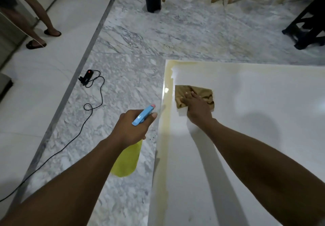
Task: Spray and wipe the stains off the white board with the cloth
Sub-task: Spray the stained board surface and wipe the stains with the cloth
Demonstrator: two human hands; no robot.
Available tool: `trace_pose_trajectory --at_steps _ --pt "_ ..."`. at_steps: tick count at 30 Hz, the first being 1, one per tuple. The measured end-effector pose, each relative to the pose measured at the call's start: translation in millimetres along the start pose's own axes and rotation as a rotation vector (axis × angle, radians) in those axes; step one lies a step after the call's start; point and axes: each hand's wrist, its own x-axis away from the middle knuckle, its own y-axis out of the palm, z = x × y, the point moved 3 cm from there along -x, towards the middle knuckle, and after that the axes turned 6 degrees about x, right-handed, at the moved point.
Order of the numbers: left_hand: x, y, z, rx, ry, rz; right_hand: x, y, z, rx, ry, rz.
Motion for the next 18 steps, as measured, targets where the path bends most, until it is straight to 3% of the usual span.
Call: trace_pose_trajectory --at_steps 12,18 --pt "133.4 18.5 -23.5 -0.026 0.124 -0.164 286.0 38.0 -49.0 -0.087 0.075 -0.042" --pt "196.5 16.8 -50.1 -0.017 0.17 -0.19 378.7 47.8 -72.9 -0.056 0.099 -0.178"
